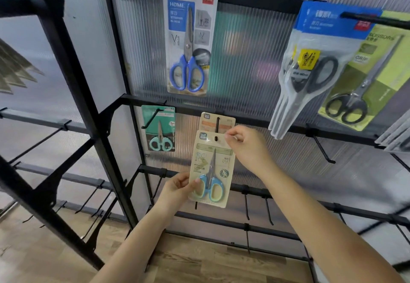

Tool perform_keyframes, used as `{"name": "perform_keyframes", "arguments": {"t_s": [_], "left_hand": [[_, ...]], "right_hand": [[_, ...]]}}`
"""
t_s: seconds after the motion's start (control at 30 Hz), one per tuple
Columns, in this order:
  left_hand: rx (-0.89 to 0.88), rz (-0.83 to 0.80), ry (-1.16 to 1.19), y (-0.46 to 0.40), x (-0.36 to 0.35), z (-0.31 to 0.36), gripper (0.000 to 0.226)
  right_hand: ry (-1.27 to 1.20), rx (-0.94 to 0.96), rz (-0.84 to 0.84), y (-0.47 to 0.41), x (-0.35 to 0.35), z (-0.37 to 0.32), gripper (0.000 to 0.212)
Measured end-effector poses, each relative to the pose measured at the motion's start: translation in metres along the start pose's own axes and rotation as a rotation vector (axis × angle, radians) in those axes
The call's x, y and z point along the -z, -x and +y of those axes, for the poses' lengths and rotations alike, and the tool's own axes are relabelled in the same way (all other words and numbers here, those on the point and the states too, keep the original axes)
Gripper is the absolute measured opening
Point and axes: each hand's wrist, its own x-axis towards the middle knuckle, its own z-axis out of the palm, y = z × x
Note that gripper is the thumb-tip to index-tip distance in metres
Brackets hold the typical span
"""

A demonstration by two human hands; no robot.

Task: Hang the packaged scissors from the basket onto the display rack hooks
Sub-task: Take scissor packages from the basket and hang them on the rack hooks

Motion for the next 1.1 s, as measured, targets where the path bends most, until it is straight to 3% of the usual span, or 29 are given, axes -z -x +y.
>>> {"name": "perform_keyframes", "arguments": {"t_s": [0.27,0.47,0.67,0.83,0.97,1.1], "left_hand": [[-0.026,0.061,-0.313,-0.051,-0.008,0.009,0.013],[-0.021,0.105,-0.494,-0.085,-0.009,0.017,0.022],[-0.027,0.2,-0.512,-0.103,-0.01,0.017,0.028],[-0.055,0.33,-0.625,-0.082,-0.006,0.005,0.05],[-0.128,0.334,-0.761,-0.05,-0.008,0.0,0.029],[-0.279,0.212,-0.995,-0.007,-0.043,0.005,0.021]], "right_hand": [[0.027,-0.052,0.031,-0.031,-0.006,0.009,0.017],[0.106,-0.074,0.07,-0.042,-0.011,0.011,0.018],[0.148,-0.047,0.084,-0.036,-0.012,0.013,0.022],[0.281,-0.078,0.105,0.003,-0.008,0.027,0.042],[0.341,-0.151,0.047,0.052,0.012,0.042,0.046],[0.414,-0.205,0.087,0.117,0.044,0.059,0.045]]}}
